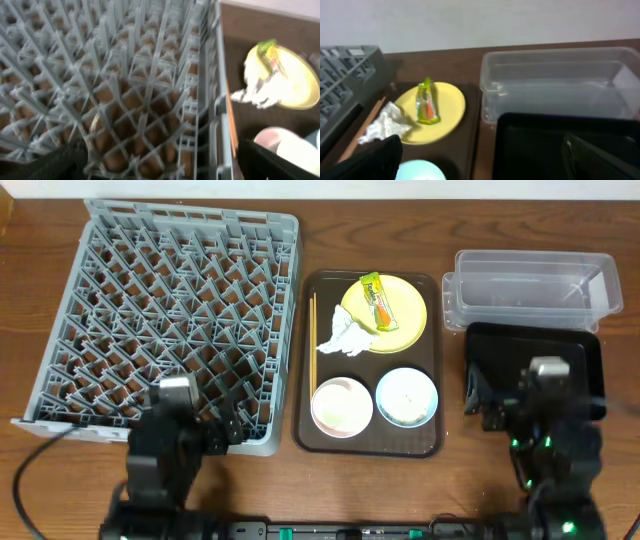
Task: Sort waste into correct bins and load items into the dishwasher
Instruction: 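Move the right gripper to the crumpled white tissue and grasp it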
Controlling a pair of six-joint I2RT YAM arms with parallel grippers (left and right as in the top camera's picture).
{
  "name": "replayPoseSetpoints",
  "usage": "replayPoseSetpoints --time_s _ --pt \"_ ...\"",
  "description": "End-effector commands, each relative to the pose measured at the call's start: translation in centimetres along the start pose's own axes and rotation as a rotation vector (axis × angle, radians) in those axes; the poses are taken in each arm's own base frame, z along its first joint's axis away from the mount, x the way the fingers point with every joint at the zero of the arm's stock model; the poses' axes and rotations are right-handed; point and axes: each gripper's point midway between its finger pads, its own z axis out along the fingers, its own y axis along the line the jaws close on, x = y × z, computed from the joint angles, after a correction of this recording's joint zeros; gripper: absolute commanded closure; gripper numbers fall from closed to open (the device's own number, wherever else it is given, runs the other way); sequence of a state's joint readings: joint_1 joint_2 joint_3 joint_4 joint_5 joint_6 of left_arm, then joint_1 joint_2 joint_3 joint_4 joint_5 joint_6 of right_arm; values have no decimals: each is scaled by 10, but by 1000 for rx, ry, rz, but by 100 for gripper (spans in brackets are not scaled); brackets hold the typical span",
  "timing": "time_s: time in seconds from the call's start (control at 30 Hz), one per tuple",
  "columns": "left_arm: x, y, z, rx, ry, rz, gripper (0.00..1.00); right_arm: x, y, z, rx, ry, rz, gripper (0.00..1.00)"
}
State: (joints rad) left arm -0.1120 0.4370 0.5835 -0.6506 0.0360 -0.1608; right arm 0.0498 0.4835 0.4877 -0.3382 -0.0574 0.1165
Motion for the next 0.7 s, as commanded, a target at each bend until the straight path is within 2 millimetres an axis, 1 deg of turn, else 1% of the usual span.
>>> replayPoseSetpoints --time_s 0.0,0.07,0.1,0.13,0.2,0.27,0.33,0.4,0.43,0.47,0.5,0.57,0.63,0.67 --pt "-16 1 -8 -46 89 -8 4 -29 15 8 -60 109 -18 1" --pt "-16 1 -8 -62 157 -6 4 -32 26 14 -118 183 -30 1" --pt "-15 1 -9 -70 192 -5 4 -31 37 17 -187 251 -79 1" --pt "-13 2 -9 -76 217 -4 4 -30 41 18 -218 295 -104 1" --pt "-8 3 -8 -91 282 -2 4 -25 42 24 -239 458 -144 1" --pt "-2 4 -5 -101 324 -2 4 -29 44 34 -249 541 -130 1" --pt "1 5 -5 -105 338 -1 4 -36 56 44 -319 541 -101 1" --pt "1 5 -5 -104 337 -2 4 -49 71 57 -410 484 -90 1" --pt "0 5 -5 -104 334 -2 4 -59 79 70 -448 429 -100 2" --pt "0 5 -5 -103 334 -2 4 -64 84 83 -445 398 -99 10" --pt "0 5 -5 -103 334 -2 4 -66 90 93 -435 387 -77 13" --pt "0 5 -5 -103 334 -2 4 -59 117 107 -474 387 -97 17" --pt "0 5 -5 -104 333 -1 4 -34 140 127 -436 428 -176 19" --pt "0 5 -4 -104 334 -1 4 -25 146 132 -429 445 -195 19"
